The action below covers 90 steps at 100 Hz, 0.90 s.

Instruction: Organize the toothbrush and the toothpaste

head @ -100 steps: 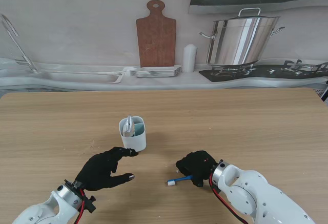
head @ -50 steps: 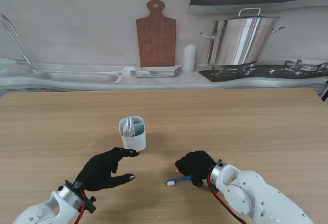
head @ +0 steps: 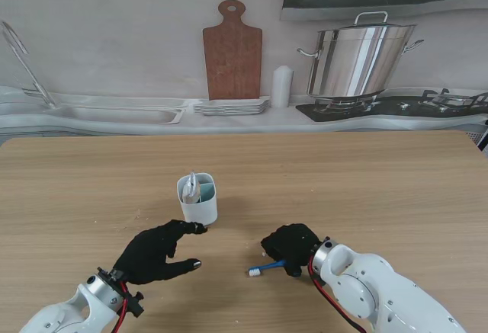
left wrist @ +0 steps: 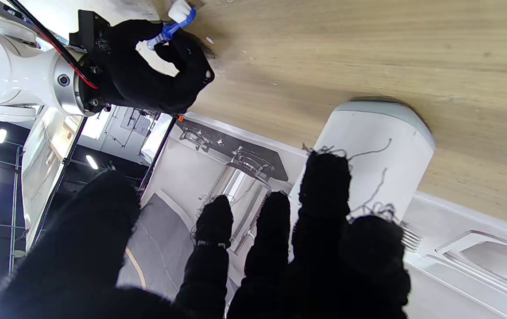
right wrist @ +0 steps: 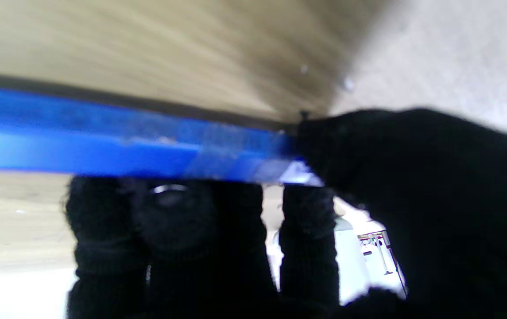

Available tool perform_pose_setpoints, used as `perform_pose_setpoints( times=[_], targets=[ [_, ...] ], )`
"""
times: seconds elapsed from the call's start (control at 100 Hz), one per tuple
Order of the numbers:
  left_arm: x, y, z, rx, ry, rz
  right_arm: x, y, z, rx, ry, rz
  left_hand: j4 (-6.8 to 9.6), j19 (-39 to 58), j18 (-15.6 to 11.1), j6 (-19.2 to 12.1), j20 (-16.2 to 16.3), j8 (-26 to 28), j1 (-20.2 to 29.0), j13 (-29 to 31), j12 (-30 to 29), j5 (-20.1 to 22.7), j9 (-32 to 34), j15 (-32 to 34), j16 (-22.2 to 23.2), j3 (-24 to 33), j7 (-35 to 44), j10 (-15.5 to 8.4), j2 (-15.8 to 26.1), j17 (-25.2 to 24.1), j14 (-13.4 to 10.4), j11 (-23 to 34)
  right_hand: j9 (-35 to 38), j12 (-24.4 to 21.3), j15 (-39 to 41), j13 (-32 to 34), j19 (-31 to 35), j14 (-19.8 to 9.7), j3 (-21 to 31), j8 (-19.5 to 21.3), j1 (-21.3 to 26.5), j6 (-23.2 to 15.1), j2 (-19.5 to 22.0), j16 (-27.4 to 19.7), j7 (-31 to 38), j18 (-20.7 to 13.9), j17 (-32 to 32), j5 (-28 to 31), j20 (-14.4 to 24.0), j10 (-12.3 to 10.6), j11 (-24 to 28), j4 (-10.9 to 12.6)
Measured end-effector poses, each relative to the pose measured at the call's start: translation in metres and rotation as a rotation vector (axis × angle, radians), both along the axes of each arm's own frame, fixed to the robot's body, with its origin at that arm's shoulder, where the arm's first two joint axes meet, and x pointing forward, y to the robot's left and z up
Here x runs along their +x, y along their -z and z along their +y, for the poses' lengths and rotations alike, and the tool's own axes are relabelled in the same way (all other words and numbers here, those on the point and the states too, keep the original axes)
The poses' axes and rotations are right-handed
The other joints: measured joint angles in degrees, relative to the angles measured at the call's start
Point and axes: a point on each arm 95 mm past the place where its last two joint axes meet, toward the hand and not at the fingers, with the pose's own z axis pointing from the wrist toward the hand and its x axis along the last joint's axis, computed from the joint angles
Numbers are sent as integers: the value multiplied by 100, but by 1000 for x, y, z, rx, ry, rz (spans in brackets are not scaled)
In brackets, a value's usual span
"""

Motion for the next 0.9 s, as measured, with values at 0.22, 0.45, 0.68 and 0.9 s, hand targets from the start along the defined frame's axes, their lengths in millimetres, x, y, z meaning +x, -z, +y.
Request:
perform_pose_setpoints(
  times=[0.22,0.45,0.68,0.9],
  targets=[
    [0,0,-1,-1,2,1,0,0,-1,7,15,1,0,0,0,0,0,0,0,0,0,0,0,0,0,0,0,0,0,0,0,0,2,15,25,0,4,0,-10,12,-51,-1,-2,0,13,0,0,3,51,0,13,0],
    [0,0,-1,0,2,0,-4,0,-9,28,86,5,0,0,0,0,0,0,0,0,0,0,1,0,0,0,4,0,0,0,0,0,2,35,77,0,6,0,-47,13,90,-1,27,0,14,0,1,4,57,0,29,-37],
    [0,0,-1,3,2,-3,-10,-5,-22,44,154,0,0,0,0,0,0,0,0,0,0,0,1,0,0,0,4,-1,0,0,0,0,-1,32,79,0,6,0,-412,94,751,1,27,0,45,0,13,3,59,1,-3,-601],
    [0,0,-1,4,4,-6,-17,-19,-23,129,219,14,0,0,0,0,0,0,0,0,0,1,1,0,0,0,4,-1,0,0,0,0,-2,32,80,0,7,0,-475,153,809,1,27,0,93,1,14,10,61,1,-3,-665]
  ],
)
